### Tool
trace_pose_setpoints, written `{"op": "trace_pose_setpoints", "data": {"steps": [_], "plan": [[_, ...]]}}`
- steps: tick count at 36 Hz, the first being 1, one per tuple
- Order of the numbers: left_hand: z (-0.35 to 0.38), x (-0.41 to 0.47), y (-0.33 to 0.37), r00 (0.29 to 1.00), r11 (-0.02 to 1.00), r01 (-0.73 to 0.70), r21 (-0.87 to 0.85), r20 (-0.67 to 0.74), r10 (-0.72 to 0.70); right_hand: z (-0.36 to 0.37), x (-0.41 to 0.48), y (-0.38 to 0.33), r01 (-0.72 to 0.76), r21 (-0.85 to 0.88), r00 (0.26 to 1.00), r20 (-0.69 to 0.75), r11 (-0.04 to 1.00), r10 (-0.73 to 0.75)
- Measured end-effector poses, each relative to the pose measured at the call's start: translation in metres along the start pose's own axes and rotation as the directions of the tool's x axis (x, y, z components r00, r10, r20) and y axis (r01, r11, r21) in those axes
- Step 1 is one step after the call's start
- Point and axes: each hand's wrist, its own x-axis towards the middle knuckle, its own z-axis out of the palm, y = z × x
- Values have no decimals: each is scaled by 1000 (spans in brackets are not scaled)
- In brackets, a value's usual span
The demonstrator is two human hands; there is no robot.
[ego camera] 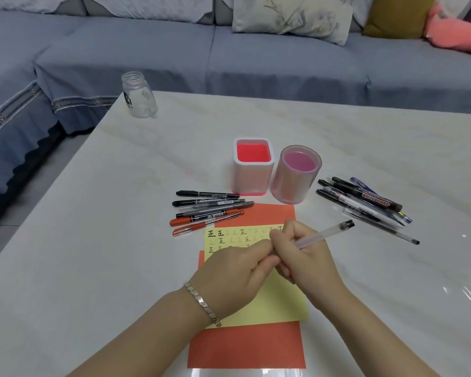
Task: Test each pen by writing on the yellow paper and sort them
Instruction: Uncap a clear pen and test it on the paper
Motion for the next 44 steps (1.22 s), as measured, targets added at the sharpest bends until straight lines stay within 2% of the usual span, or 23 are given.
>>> {"op": "trace_pose_setpoints", "data": {"steps": [5,8,11,13,15,17,18,20,22,26,28,31,33,37,41,44], "plan": [[6,-5,-6,998,998,37,-53,50,-34,-3,-6,9,-4,16,1000,13,1000,3],[5,-10,-5,994,996,91,24,64,-92,-4,-8,16,-13,35,999,-48,999,15],[0,-13,-18,956,953,290,92,-78,-284,-17,-4,22,36,-25,986,-164,999,-40],[-3,-17,-36,889,892,437,117,-207,-408,-31,-2,33,51,-175,985,-155,983,-79],[-3,-25,-55,831,827,542,152,-245,-500,-45,-2,48,53,-433,994,-67,900,-91],[0,-35,-75,814,779,577,244,-250,-524,-52,-3,60,98,-691,995,85,716,-54],[2,-39,-83,831,771,555,312,-253,-495,-54,-3,67,151,-779,986,162,609,-37],[6,-45,-96,854,751,521,407,-244,-460,-51,-4,76,204,-857,964,260,474,56],[11,-48,-102,864,724,503,471,-288,-413,-46,-3,80,231,-888,945,301,397,125],[19,-45,-96,841,716,524,462,-411,-351,-42,-1,86,246,-891,945,308,380,109],[22,-40,-85,882,779,437,449,-384,-274,-41,0,88,268,-883,940,328,386,98],[32,-31,-72,975,847,209,489,-169,-143,-43,2,87,296,-866,932,354,404,76],[43,-26,-69,991,831,117,543,-8,-134,-43,2,86,269,-816,947,321,512,15],[56,-17,-74,977,829,67,556,134,-168,-46,-1,74,145,-569,987,30,809,-156],[59,-16,-78,970,837,60,543,167,-178,-54,10,65,45,-398,977,-172,916,-123],[60,-17,-80,973,844,54,534,161,-164,-53,21,58,39,-215,967,-238,976,-91]]}}
